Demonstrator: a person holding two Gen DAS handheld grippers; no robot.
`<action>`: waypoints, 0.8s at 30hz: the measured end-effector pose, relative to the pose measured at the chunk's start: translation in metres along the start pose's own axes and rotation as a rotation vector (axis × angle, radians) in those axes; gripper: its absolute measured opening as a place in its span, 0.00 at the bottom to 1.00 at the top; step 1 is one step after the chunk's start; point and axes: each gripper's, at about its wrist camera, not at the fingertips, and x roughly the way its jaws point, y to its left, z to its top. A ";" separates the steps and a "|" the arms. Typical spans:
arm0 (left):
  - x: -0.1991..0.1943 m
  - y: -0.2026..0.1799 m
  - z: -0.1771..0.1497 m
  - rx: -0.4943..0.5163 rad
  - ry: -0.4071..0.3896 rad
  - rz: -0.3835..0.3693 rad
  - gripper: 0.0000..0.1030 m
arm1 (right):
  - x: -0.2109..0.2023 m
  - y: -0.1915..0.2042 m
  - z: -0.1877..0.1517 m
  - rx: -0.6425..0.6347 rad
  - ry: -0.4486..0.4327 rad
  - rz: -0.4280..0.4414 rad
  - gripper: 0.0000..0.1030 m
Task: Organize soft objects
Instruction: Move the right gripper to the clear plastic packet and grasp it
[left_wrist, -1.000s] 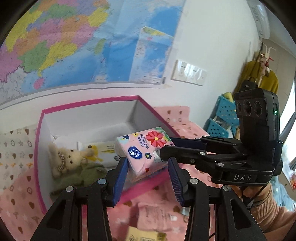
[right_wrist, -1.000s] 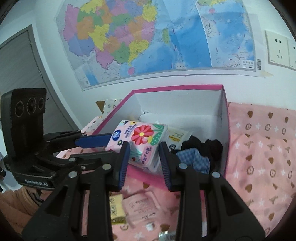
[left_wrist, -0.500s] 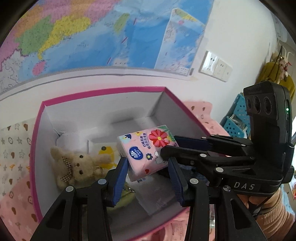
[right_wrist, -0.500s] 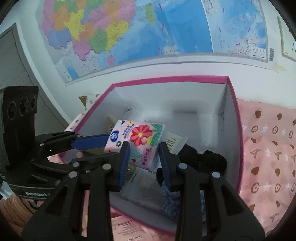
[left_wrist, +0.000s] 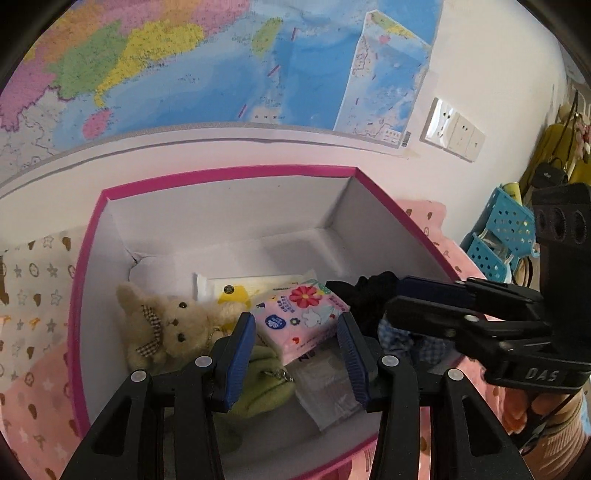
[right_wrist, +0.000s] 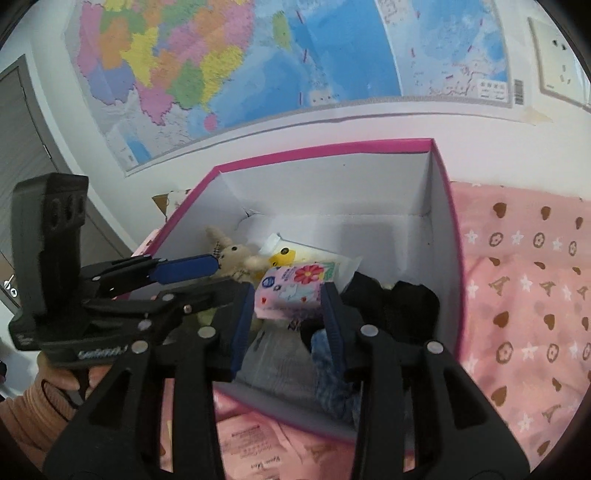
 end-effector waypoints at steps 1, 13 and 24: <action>-0.001 -0.002 -0.001 -0.001 -0.003 -0.005 0.45 | -0.005 0.000 -0.002 0.000 -0.006 0.002 0.41; -0.059 -0.052 -0.040 0.098 -0.087 -0.162 0.55 | -0.077 -0.017 -0.052 0.050 -0.060 0.003 0.46; -0.042 -0.103 -0.096 0.123 0.060 -0.349 0.55 | -0.076 -0.067 -0.130 0.212 0.071 -0.095 0.46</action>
